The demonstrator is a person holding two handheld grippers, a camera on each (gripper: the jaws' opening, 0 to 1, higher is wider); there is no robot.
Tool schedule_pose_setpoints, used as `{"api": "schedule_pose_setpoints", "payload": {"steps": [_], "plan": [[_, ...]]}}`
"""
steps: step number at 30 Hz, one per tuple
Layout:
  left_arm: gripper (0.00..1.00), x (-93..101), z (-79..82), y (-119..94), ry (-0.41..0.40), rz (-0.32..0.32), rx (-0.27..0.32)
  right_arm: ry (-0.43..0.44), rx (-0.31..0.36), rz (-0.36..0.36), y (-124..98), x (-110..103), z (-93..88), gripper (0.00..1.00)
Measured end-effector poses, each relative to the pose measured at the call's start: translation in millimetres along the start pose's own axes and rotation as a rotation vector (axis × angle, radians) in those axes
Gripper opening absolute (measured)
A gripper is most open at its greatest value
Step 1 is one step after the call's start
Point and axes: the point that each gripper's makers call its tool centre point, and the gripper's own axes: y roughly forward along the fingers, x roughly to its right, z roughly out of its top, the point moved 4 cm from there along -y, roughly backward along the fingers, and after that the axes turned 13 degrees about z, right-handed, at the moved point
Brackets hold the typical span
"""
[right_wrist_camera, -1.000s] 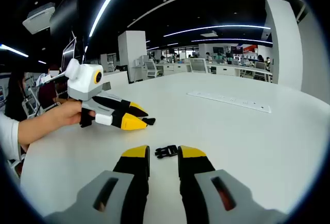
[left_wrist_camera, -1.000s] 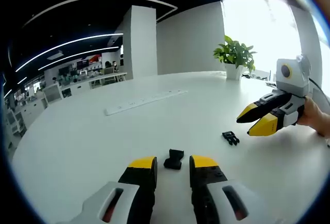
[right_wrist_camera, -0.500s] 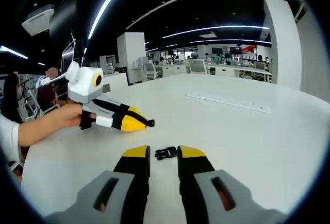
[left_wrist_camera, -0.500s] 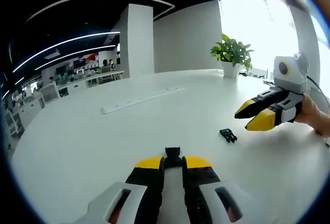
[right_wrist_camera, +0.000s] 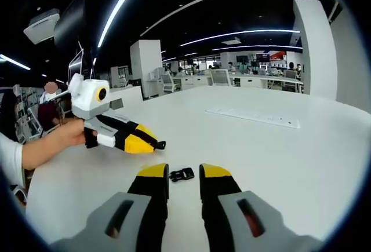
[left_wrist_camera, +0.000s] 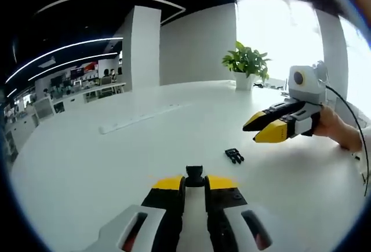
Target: Snap the two parts of the plastic buckle together until the buckle closes and remains connected.
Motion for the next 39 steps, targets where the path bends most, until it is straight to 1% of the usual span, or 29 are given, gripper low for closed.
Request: {"api": "schedule_pose_setpoints", "payload": {"steps": [3, 6, 12, 18, 21, 27, 31, 33, 39], "plan": [[0.12, 10.1, 1.4, -0.3, 0.027, -0.049, 0.003, 0.006, 0.01, 0.002, -1.3, 0.4, 1.4, 0.21], [0.12, 18.1, 1.7, -1.9, 0.041, -0.084, 0.004, 0.008, 0.011, 0.003, -1.0, 0.8, 1.4, 0.21], [0.12, 32.5, 1.5, -7.2, 0.056, -0.16, 0.007, 0.008, 0.007, 0.025, 0.8, -2.2, 0.0, 0.21], [0.12, 50.7, -5.0, -13.8, 0.121, -0.258, -0.011, 0.005, 0.015, 0.042, 1.4, -4.6, 2.0, 0.21], [0.12, 58.7, -7.5, -17.1, 0.163, -0.291, -0.016, 0.011, 0.013, 0.048, 2.5, -5.4, 0.6, 0.21], [0.12, 64.4, -6.7, -18.2, 0.176, -0.35, -0.011, 0.007, 0.017, 0.074, 3.7, -9.4, 0.7, 0.21], [0.13, 68.5, -8.7, -20.3, 0.183, -0.399, -0.007, -0.007, 0.043, 0.133, 3.9, -17.3, 4.7, 0.21], [0.13, 69.5, -9.7, -20.9, 0.186, -0.416, -0.008, -0.011, 0.054, 0.15, 3.5, -19.7, 7.1, 0.21], [0.13, 76.3, -12.4, -25.1, 0.202, -0.47, -0.009, -0.037, 0.055, 0.167, 1.7, -26.1, 7.2, 0.21]]}}
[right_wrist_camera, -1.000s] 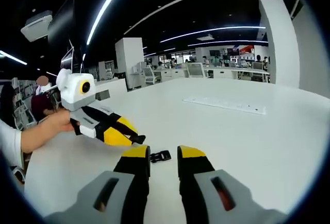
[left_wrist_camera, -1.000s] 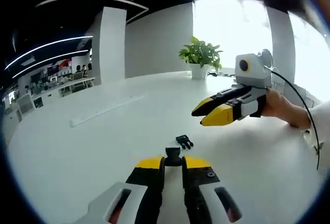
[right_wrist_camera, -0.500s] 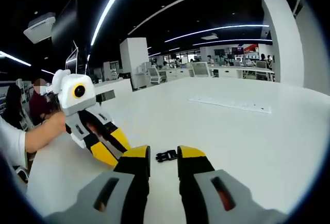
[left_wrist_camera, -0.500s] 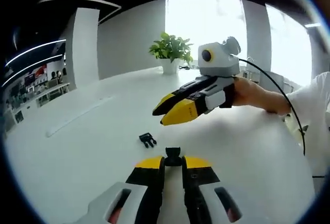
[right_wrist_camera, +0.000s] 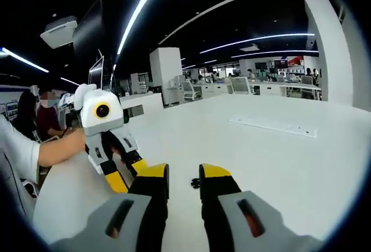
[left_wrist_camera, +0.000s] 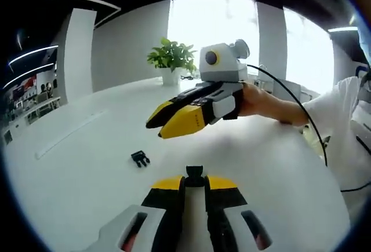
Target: Snap the two parts of the plastic buckle together until the buckle closes and remains connected.
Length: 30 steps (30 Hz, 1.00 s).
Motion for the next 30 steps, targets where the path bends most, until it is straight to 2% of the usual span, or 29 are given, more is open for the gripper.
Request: {"api": "schedule_pose_setpoints", "payload": {"steps": [4, 12, 21, 24, 26, 30], "plan": [[0.13, 6.4, -2.4, 0.4, 0.018, -0.029, -0.011, -0.009, 0.005, 0.018, 0.8, -3.9, 1.3, 0.21], [0.13, 17.6, -6.4, 1.1, 0.056, -0.072, -0.028, -0.014, -0.012, 0.008, -1.2, -2.2, -1.4, 0.21], [0.14, 19.4, -6.1, 1.0, 0.07, -0.074, -0.015, -0.014, -0.018, -0.001, -0.6, 0.9, -3.8, 0.22], [0.16, 19.6, -4.8, 0.2, 0.061, -0.073, -0.005, -0.019, -0.045, -0.026, -0.3, 6.0, -10.2, 0.24], [0.18, 17.7, -3.5, -0.3, 0.057, -0.066, 0.001, -0.026, -0.088, -0.055, 0.8, 12.5, -17.5, 0.27], [0.18, 12.9, 0.4, -4.7, 0.049, -0.048, 0.024, -0.024, -0.113, -0.068, 5.2, 14.5, -26.1, 0.33]]}}
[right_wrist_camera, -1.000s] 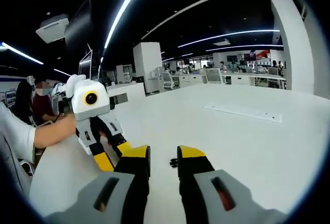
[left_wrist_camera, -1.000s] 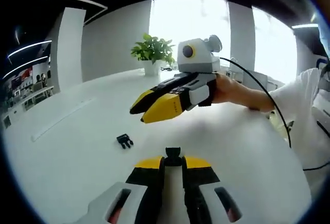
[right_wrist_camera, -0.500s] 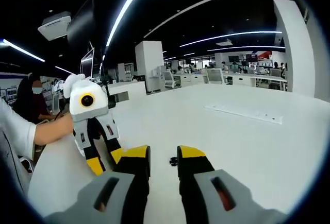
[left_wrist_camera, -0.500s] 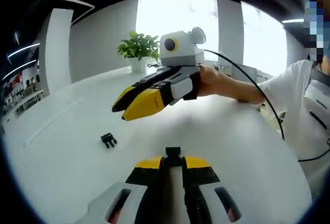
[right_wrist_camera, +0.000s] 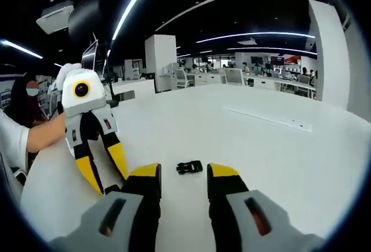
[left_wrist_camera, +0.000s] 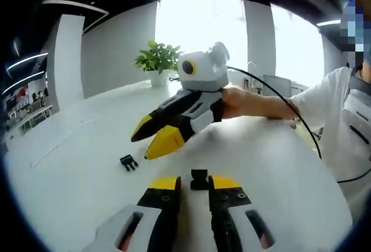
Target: Snap the two parts of the plastic buckle together until the buckle closes and remains connected.
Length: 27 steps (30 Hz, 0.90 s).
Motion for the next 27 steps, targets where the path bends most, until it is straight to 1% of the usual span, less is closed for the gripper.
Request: {"api": "schedule_pose_setpoints", "payload": {"steps": [2, 5, 7, 9, 12, 14, 15, 17, 18, 20, 21, 23, 24, 26, 27], "plan": [[0.19, -1.4, 2.9, -3.2, -0.016, 0.003, 0.019, 0.002, -0.015, -0.003, 3.9, 0.1, -2.4, 0.37], [0.19, -6.3, 8.7, -12.1, -0.031, 0.029, 0.055, -0.029, -0.063, -0.03, 10.9, 0.3, -8.1, 0.44], [0.19, -9.6, 13.3, -18.8, -0.048, 0.043, 0.09, -0.052, -0.081, -0.044, 12.9, -2.9, -9.7, 0.47], [0.19, -15.2, 18.5, -25.4, -0.076, 0.068, 0.134, -0.059, -0.079, -0.047, 13.8, -2.0, -8.6, 0.48], [0.2, -25.6, 25.1, -33.8, -0.123, 0.104, 0.185, -0.051, -0.07, -0.049, 13.9, -1.3, -7.6, 0.49], [0.2, -33.3, 31.3, -42.0, -0.164, 0.128, 0.232, -0.052, -0.064, -0.053, 14.5, 1.3, -6.3, 0.49], [0.2, -35.8, 32.5, -45.5, -0.174, 0.142, 0.243, -0.052, -0.064, -0.053, 14.6, 1.6, -6.2, 0.5], [0.2, -38.2, 32.8, -49.7, -0.173, 0.158, 0.248, -0.05, -0.065, -0.052, 15.1, 2.9, -6.0, 0.5], [0.21, -40.9, 33.3, -54.5, -0.177, 0.179, 0.259, -0.049, -0.066, -0.051, 15.7, 3.7, -5.9, 0.5], [0.21, -45.9, 33.3, -59.9, -0.183, 0.206, 0.263, -0.048, -0.067, -0.05, 16.0, 4.7, -5.7, 0.51], [0.23, -47.9, 33.0, -62.3, -0.196, 0.226, 0.267, -0.045, -0.068, -0.049, 16.0, 5.0, -5.7, 0.51], [0.31, -52.7, 31.8, -66.5, -0.207, 0.256, 0.255, -0.031, -0.065, -0.044, 15.5, 6.0, -5.5, 0.51], [0.34, -55.5, 30.5, -68.3, -0.207, 0.279, 0.25, -0.026, -0.063, -0.045, 15.2, 6.8, -5.3, 0.51], [0.34, -63.8, 27.0, -71.7, -0.193, 0.348, 0.229, -0.014, -0.057, -0.047, 14.2, 8.2, -4.7, 0.51], [0.35, -66.5, 25.8, -72.9, -0.186, 0.366, 0.225, -0.009, -0.053, -0.048, 14.4, 9.4, -4.1, 0.51]]}}
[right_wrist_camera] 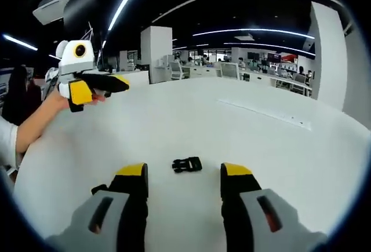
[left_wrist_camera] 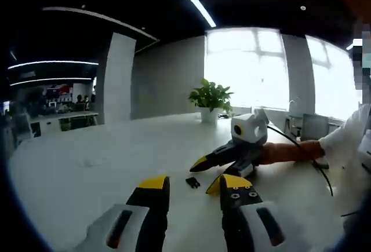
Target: Snap the two parts of the plastic buckle together until the buckle closes and remains connected.
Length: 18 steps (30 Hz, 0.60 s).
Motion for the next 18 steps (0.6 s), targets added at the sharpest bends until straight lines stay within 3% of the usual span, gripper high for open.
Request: {"api": "schedule_pose_setpoints", "payload": {"steps": [4, 8, 13, 18], "plan": [[0.4, -8.8, -0.5, -1.0, -0.01, 0.05, -0.01, 0.009, 0.0, 0.0, 2.3, 1.2, 0.4, 0.5], [0.41, -20.1, -2.2, -2.9, -0.005, 0.145, -0.019, 0.002, -0.008, 0.013, 4.3, -0.2, 0.4, 0.47], [0.41, -21.9, -1.9, -5.5, -0.003, 0.188, -0.025, -0.008, -0.017, 0.017, 4.4, -0.7, -0.9, 0.4], [0.41, -18.6, -6.4, -6.8, 0.076, 0.227, -0.062, -0.019, -0.024, 0.017, 5.0, -1.1, -1.0, 0.36]]}}
